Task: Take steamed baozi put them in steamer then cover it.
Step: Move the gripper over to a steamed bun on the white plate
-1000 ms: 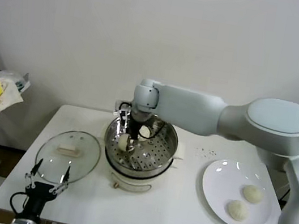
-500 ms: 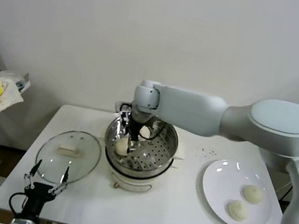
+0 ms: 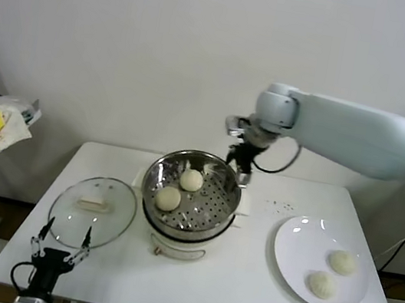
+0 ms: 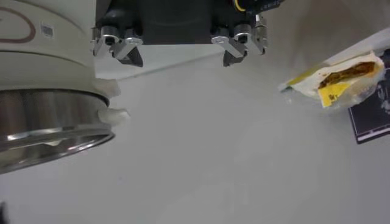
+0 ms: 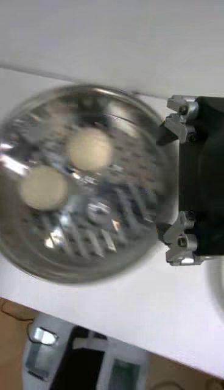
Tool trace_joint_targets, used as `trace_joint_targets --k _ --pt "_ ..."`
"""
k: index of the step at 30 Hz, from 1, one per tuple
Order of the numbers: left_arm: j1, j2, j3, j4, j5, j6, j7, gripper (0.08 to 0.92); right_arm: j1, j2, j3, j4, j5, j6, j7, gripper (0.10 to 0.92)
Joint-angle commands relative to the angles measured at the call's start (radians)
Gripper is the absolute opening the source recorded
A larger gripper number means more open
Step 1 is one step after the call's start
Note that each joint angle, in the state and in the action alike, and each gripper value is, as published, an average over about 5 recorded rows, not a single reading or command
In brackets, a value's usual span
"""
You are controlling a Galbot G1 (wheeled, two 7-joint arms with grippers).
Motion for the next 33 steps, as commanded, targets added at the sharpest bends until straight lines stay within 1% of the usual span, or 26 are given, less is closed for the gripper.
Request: trace_joint_targets --k 1,3,8,15,21,33 --pt "0.000 -0.004 -0.001 0.005 -0.002 0.000 0.002 0.823 0.003 -0.406 -0.027 0.214 -0.150 0.027 -0.033 0.823" --pt "0.001 -0.006 -0.001 0.006 -0.001 0.002 0.002 0.823 -0.074 -0.470 0.002 0.223 -0.230 0.039 -0.039 0.823" --pt "0.008 -0.012 -0.005 -0.004 0.003 0.015 0.008 0.823 -0.341 -0.570 0.151 0.206 -0.401 0.062 -0.056 0.823" --pt "0.033 -0.022 -0.012 -0.016 0.009 0.024 0.025 0.823 -0.672 -0.599 0.405 0.121 -0.551 0.090 -0.072 0.823" --pt "0.034 -0.035 -0.013 -0.012 0.017 0.026 0.024 0.823 -0.775 -0.577 0.480 0.060 -0.608 0.106 -0.075 0.823" --pt "0.028 -0.044 -0.012 -0.004 0.026 0.030 0.021 0.823 -0.806 -0.485 0.496 -0.018 -0.629 0.104 -0.057 0.823"
